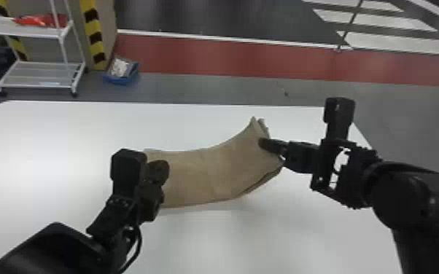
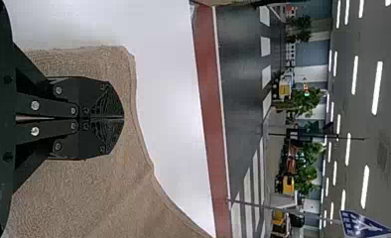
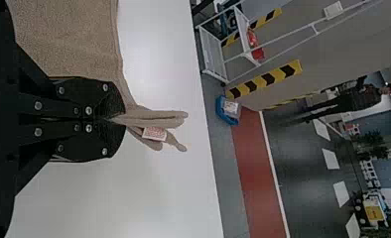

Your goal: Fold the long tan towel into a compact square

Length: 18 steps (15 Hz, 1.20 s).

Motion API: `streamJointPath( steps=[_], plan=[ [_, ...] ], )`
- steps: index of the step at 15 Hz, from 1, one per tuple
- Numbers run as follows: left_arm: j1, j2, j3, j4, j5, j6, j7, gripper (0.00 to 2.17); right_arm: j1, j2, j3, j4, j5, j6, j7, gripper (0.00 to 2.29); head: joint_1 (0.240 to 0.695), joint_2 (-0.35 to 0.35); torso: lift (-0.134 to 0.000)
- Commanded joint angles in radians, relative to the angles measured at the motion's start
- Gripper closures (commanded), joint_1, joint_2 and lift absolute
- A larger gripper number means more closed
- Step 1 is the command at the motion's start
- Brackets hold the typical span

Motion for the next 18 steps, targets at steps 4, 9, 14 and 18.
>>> streamJointPath(
  steps=[4, 9, 14, 18],
  plan=[
    [-0.022, -0.003, 0.013, 0.111, -0.009, 0.045, -0.038, 2.13, -0.022, -0.010, -0.022, -0.003, -0.028, 0.027, -0.002, 1.48, 0.695, -0.155, -0.124],
    [-0.040, -0.016, -0.016, 0.161, -0.032, 0.039, -0.049, 2.13, -0.068, -0.007, -0.009, -0.078, -0.080, 0.156, -0.050, 1.48, 0.695, -0.146, -0.124],
    [-0.054, -0.031, -0.064, 0.166, -0.035, 0.039, -0.048, 2.13, -0.105, 0.042, 0.077, -0.106, -0.094, 0.171, -0.073, 1.48, 0.695, -0.129, -0.124],
    [-0.054, -0.042, -0.079, 0.169, -0.037, 0.029, -0.046, 2.13, -0.105, 0.054, 0.156, -0.104, -0.083, 0.183, -0.094, 1.48, 0.695, -0.101, -0.124]
  ],
)
